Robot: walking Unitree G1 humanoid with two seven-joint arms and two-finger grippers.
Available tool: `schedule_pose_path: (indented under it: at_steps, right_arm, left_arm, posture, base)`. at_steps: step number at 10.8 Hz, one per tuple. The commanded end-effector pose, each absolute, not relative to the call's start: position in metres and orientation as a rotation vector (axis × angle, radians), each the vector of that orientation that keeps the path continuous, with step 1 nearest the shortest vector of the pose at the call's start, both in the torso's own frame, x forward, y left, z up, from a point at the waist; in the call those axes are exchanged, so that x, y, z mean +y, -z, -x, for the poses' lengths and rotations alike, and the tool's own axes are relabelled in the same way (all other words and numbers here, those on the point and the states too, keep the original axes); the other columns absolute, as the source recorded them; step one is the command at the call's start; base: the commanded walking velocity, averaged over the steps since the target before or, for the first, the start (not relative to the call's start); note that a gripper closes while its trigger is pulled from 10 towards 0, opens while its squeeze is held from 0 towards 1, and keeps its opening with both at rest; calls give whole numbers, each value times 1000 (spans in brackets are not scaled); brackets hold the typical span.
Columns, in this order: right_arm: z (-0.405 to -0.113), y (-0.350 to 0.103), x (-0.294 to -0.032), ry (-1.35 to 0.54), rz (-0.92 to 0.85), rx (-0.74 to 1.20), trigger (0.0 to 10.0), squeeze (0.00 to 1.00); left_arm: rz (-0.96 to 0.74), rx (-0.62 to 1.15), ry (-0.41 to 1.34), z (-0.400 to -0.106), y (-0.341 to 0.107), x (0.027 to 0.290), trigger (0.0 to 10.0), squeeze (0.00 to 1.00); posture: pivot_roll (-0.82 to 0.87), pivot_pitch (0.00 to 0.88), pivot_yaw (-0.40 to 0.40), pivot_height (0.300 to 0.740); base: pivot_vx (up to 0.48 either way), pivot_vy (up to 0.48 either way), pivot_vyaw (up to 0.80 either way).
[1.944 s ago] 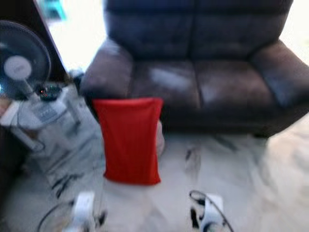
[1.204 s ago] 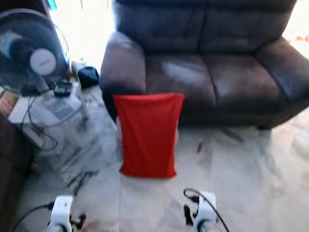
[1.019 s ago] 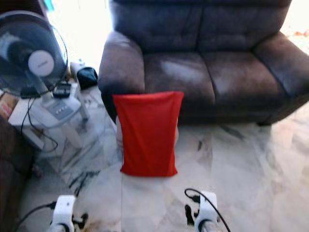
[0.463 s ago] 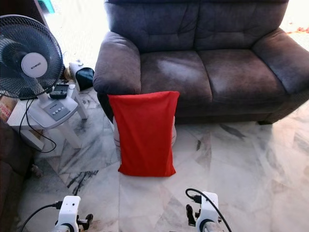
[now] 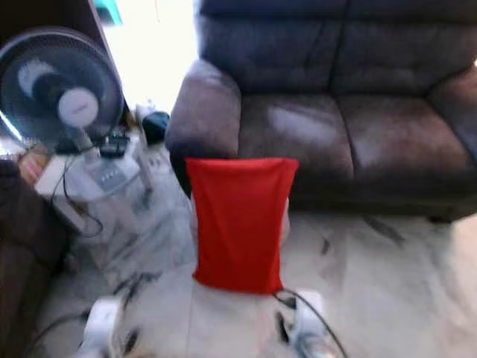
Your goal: Move the pillow to the sofa from floor
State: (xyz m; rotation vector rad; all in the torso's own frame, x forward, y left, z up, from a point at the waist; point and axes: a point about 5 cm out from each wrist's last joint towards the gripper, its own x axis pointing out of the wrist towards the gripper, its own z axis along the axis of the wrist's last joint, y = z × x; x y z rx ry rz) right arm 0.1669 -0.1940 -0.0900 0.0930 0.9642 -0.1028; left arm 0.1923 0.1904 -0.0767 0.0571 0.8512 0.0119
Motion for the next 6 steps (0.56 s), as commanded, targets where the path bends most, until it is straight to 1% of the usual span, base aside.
schedule_pose_path:
  at_steps: [1,3,6]
  right_arm:
    - [-173,88,-191,99,-101,950,10000,0]
    - [-172,88,-192,98,-100,953,10000,0]
    - [-167,89,-195,104,-102,956,10000,0]
  left_arm:
    - [-75,889,-26,-184,81,197,10000,0]
    - [-75,889,-26,-183,81,197,10000,0]
    - [-74,886,-30,-184,80,197,10000,0]
  posture:
    - [1,62,-37,740]
    - [2,47,-36,740]
    - [-1,47,-38,740]
  base:
    - [289,0,0]
    - [289,0,0]
    - [292,0,0]
